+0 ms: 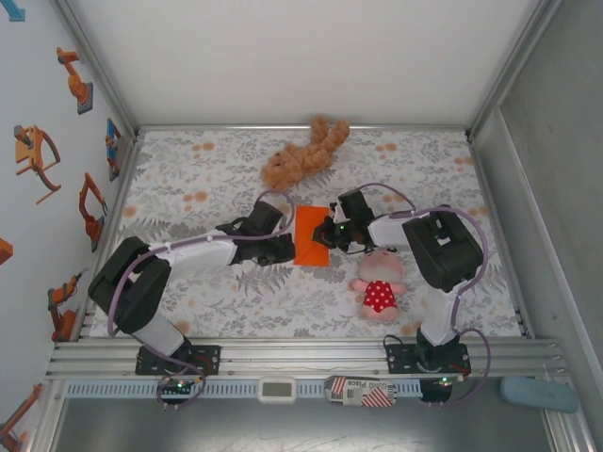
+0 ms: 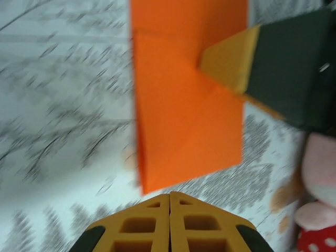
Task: Fold a paper plane with a square sheet of paper (pick it up from the middle)
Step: Fold the triangle a second time at the center of the table.
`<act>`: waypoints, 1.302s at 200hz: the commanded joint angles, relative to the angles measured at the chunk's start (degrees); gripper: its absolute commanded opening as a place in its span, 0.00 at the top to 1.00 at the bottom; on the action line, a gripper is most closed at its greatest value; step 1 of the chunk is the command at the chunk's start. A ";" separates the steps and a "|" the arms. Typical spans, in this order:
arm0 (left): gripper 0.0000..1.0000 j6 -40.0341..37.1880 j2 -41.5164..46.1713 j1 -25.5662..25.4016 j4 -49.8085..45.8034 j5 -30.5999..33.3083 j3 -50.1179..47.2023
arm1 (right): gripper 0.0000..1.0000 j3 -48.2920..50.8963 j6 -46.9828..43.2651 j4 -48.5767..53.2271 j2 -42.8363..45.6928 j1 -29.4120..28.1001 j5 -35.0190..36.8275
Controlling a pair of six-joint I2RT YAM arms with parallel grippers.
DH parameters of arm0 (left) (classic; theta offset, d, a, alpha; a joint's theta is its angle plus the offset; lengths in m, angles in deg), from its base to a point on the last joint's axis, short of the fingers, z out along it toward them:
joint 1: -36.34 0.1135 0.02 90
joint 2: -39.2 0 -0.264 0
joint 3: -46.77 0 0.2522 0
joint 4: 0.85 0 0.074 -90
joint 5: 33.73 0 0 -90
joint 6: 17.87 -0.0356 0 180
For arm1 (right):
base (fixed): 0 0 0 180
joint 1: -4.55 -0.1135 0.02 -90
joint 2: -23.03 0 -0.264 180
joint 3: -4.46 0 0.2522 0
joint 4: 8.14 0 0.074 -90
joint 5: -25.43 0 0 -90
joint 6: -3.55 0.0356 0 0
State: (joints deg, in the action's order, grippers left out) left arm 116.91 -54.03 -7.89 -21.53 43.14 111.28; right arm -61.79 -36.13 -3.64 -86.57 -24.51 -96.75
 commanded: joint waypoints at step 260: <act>0.95 0.83 -5.45 0.15 1.47 -1.97 4.07 | 1.00 1.51 -1.90 9.74 -4.70 0.41 6.78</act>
State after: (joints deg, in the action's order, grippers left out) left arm 116.97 -54.99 -7.87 -20.31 41.48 113.02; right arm -62.29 -36.56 -2.65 -86.68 -24.47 -96.77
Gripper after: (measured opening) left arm 0.067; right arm 0.049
